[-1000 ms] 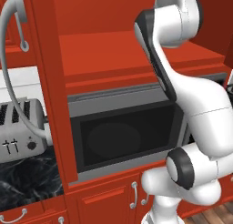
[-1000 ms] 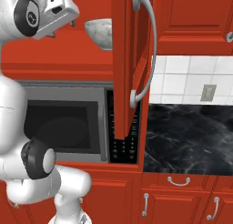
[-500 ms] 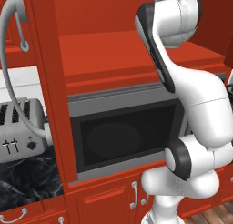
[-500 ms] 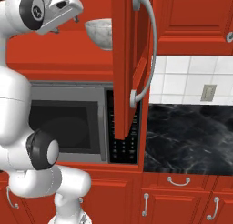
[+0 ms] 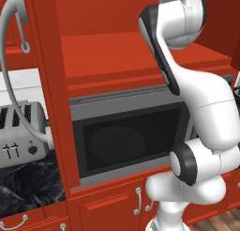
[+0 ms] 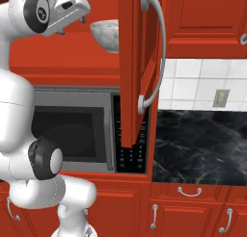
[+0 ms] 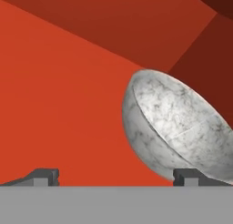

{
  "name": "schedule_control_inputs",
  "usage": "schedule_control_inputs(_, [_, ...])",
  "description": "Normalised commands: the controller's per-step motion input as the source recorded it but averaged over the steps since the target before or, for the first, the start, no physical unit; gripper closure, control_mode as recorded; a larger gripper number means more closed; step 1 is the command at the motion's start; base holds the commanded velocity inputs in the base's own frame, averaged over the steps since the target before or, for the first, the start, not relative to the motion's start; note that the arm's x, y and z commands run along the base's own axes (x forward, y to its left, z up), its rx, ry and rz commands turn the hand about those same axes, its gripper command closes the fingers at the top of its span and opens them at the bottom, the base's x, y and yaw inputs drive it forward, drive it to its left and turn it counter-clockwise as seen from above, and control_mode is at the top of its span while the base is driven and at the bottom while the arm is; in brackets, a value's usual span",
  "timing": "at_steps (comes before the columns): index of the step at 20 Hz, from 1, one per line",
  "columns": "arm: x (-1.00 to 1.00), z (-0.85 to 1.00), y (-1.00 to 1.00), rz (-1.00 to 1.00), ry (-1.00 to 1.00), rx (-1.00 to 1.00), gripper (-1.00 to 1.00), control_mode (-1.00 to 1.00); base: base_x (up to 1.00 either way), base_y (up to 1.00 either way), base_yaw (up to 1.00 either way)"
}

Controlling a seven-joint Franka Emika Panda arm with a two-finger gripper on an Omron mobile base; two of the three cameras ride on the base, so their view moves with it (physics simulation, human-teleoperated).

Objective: Move the bowls from the cabinet to the plates on the dining table.

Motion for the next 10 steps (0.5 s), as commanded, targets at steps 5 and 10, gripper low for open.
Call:
schedule_control_inputs(5, [0.33, 0.0, -0.35, 0.0, 0.0, 0.0, -1.0, -1.0, 0.0, 0.0, 0.0])
schedule_control_inputs(10, [0.09, -0.07, -0.4, 0.0, 0.0, 0.0, -1.0, -1.0, 0.0, 0.0, 0.0])
